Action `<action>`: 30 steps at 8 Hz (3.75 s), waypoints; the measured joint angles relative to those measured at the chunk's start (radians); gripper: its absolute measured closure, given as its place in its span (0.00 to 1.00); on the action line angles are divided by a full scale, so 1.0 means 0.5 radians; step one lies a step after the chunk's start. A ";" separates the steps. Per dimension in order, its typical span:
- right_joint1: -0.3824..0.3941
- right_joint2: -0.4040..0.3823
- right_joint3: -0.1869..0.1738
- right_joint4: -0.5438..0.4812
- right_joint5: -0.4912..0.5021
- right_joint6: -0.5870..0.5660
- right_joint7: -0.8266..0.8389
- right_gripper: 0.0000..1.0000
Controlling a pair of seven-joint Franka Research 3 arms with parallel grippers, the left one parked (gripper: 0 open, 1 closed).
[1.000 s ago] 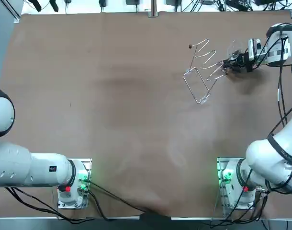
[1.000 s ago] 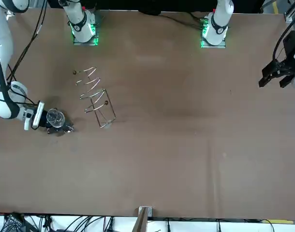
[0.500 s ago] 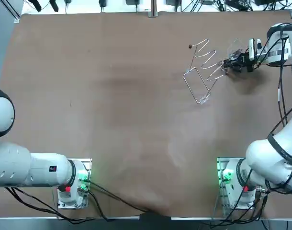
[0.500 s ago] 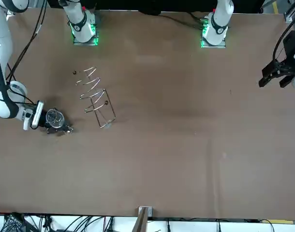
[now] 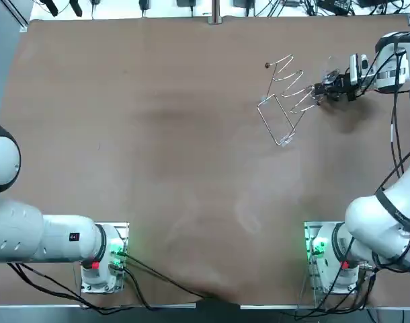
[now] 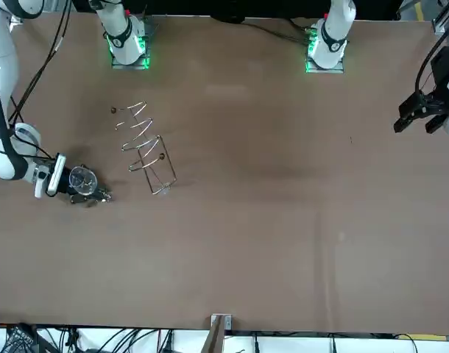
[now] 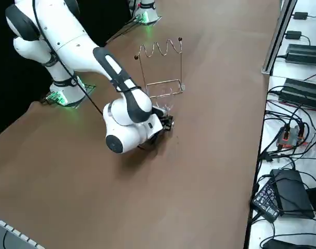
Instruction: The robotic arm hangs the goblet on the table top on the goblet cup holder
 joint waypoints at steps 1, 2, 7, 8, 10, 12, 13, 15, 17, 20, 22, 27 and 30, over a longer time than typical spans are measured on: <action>0.000 -0.018 -0.001 0.000 0.000 0.006 0.001 0.89; 0.000 -0.041 -0.001 0.000 0.000 0.008 0.008 0.89; 0.002 -0.241 -0.004 0.019 -0.238 0.152 0.109 0.89; 0.002 -0.306 -0.005 0.021 -0.329 0.221 0.193 0.89; 0.021 -0.415 -0.003 0.020 -0.509 0.358 0.379 0.89; 0.067 -0.498 -0.002 0.014 -0.710 0.519 0.579 0.89; 0.094 -0.532 -0.002 0.009 -0.827 0.592 0.699 0.89; 0.154 -0.604 -0.001 0.008 -1.140 0.693 1.048 0.89; 0.212 -0.705 0.000 0.020 -1.494 0.707 1.474 0.89; 0.262 -0.810 0.007 0.076 -1.860 0.575 2.053 0.89; 0.286 -0.828 0.007 0.090 -1.964 0.466 2.417 0.89; 0.367 -0.902 0.011 0.104 -2.059 0.040 3.302 0.89; 0.403 -0.951 0.012 0.182 -2.058 -0.318 3.704 0.89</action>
